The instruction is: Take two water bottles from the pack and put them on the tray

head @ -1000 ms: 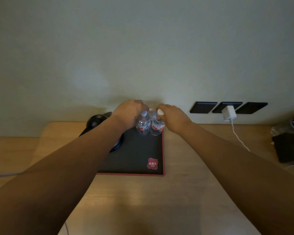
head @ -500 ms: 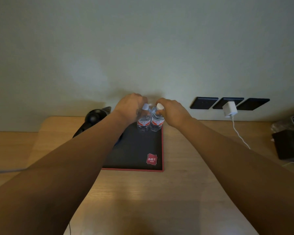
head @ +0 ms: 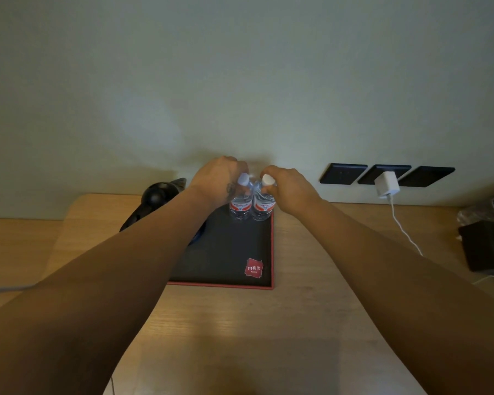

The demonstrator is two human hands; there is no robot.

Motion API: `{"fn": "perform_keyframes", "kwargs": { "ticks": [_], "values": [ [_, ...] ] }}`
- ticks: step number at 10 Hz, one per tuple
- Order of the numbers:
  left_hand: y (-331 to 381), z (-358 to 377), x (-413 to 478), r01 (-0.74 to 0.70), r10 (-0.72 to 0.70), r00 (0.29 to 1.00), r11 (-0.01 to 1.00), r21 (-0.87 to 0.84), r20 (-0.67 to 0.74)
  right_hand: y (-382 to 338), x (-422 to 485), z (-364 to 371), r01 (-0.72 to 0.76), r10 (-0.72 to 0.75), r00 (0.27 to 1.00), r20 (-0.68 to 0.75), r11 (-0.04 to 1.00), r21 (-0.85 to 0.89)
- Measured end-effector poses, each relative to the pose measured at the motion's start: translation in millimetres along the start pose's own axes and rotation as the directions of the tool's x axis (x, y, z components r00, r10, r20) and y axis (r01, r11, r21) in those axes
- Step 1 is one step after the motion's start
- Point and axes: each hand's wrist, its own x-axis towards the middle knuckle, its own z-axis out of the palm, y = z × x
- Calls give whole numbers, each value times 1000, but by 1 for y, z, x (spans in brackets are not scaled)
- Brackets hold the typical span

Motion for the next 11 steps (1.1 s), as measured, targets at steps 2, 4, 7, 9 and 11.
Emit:
{"fn": "perform_keyframes", "kwargs": {
  "ticks": [2, 4, 7, 9, 11],
  "values": [
    [2, 0, 0, -21, 21, 999, 1000, 1, -29, 1, 1, 4, 1, -3, 999, -36, 999, -49],
    [3, -1, -2, -20, 20, 999, 1000, -1, -51, 3, 4, 2, 49, -52, 998, -30, 993, -103],
    [1, 1, -9, 20, -22, 999, 999, -35, -49, -3, 2, 1, 2, -2, 1000, -24, 1000, -11],
    [1, 9, -15, 79, -89, 993, 990, -117, -80, -3, -2, 3, -15, 17, 999, -41, 999, 47],
    [-9, 21, -32, 85, -117, 981, 976, -200, -153, 0, -10, 4, -24, 32, 996, -84, 996, 91]
  ]
}}
